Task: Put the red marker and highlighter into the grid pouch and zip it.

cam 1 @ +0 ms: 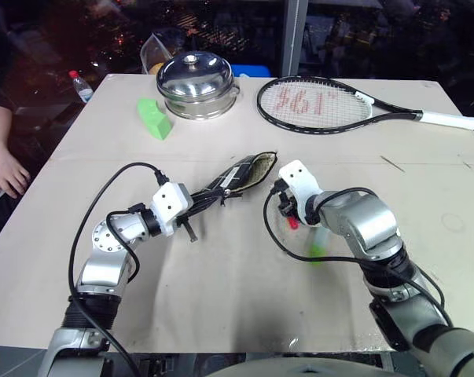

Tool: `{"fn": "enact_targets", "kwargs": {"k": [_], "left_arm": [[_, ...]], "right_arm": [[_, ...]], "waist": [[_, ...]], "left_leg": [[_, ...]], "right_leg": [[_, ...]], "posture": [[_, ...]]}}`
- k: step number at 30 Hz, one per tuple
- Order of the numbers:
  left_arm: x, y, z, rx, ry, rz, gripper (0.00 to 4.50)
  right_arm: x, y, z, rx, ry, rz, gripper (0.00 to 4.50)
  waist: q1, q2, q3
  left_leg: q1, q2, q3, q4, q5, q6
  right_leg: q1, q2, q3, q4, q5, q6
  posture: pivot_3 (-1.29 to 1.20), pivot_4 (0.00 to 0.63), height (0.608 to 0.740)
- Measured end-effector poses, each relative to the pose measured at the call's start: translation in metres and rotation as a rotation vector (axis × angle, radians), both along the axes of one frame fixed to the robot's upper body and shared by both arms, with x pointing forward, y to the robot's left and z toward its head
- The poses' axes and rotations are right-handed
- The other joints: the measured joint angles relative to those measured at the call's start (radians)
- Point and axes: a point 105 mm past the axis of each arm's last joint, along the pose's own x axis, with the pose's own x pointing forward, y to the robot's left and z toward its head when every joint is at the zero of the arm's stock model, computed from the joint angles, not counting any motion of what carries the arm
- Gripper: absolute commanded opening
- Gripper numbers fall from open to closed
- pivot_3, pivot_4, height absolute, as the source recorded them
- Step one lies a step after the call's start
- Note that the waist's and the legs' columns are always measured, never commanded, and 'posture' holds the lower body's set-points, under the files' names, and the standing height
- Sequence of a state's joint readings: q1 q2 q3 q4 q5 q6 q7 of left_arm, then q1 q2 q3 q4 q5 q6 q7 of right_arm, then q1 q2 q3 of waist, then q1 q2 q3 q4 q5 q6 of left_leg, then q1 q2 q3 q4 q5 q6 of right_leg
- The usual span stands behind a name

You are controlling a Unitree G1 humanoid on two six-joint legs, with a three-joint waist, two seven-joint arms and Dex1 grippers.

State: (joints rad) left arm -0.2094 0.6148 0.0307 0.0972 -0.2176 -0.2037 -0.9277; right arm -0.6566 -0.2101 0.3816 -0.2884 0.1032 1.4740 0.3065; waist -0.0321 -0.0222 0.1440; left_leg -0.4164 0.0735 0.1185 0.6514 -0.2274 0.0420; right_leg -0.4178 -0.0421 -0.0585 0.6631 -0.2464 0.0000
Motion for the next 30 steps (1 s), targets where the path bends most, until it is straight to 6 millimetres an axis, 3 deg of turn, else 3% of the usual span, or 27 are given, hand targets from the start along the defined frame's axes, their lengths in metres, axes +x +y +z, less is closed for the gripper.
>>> {"fn": "enact_targets", "kwargs": {"k": [1,4,8,12,14,18,23,30], "left_arm": [[0.0,0.0,0.0,-0.001,-0.003,0.001,0.0],[-0.002,-0.001,0.0,-0.003,-0.006,0.008,0.0],[-0.003,0.0,-0.001,-0.006,0.006,0.014,0.0],[-0.003,0.001,-0.001,-0.001,0.012,0.012,0.0],[-0.003,0.0,0.0,0.0,0.011,0.003,0.0],[-0.002,-0.003,0.003,-0.002,0.008,-0.02,0.0],[-0.003,-0.017,0.01,-0.01,-0.001,-0.08,0.0],[-0.017,-0.041,0.011,0.022,-0.013,-0.208,0.0]], "right_arm": [[0.0,-0.001,0.0,-0.016,-0.012,0.021,0.23],[0.0,-0.004,0.002,-0.037,-0.036,0.065,0.19],[0.003,-0.027,0.014,-0.088,-0.087,0.1,0.19],[0.003,-0.036,0.072,-0.241,-0.341,0.299,0.19],[0.002,-0.035,0.088,-0.323,-0.45,0.388,0.19],[-0.006,-0.026,0.08,-0.429,-0.496,0.569,0.19],[-0.01,-0.011,0.086,-0.547,-0.607,0.771,0.19],[0.003,0.018,0.079,-0.692,-0.741,0.955,0.19]], "waist": [[0.001,0.0,0.0],[0.005,0.0,0.0],[0.018,0.001,0.003],[0.015,0.004,0.005],[0.014,0.003,0.005],[0.016,0.004,0.005],[0.016,0.004,0.005],[0.017,0.004,0.005]], "left_leg": [[0.0,0.0,0.0,0.0,0.0,0.0],[0.0,-0.001,0.0,0.0,0.0,0.0],[-0.004,-0.001,0.0,0.0,0.0,0.001],[-0.015,0.0,0.0,0.001,0.0,0.0],[-0.015,0.001,-0.001,0.0,0.0,0.0],[-0.015,0.002,-0.001,-0.001,0.0,0.0],[-0.015,0.001,0.003,0.002,0.0,0.0],[-0.014,0.001,0.004,0.003,0.003,-0.004]], "right_leg": [[0.0,-0.001,0.0,0.0,0.0,0.0],[0.001,-0.002,-0.001,0.0,-0.001,-0.001],[-0.003,-0.002,-0.002,-0.001,0.0,0.0],[-0.015,0.002,-0.001,0.001,0.0,0.0],[-0.015,0.004,-0.001,0.001,0.0,0.0],[-0.016,0.005,-0.001,0.001,0.0,0.0],[-0.016,0.005,-0.002,0.0,-0.001,0.003],[-0.016,0.007,-0.002,0.002,0.0,0.001]], "posture": [[0.0,0.15,0.74],[0.0,0.15,0.74],[0.0,0.15,0.74],[0.0,0.15,0.74],[0.0,0.15,0.74],[0.0,0.15,0.74],[0.0,0.15,0.74],[0.0,0.15,0.74]]}}
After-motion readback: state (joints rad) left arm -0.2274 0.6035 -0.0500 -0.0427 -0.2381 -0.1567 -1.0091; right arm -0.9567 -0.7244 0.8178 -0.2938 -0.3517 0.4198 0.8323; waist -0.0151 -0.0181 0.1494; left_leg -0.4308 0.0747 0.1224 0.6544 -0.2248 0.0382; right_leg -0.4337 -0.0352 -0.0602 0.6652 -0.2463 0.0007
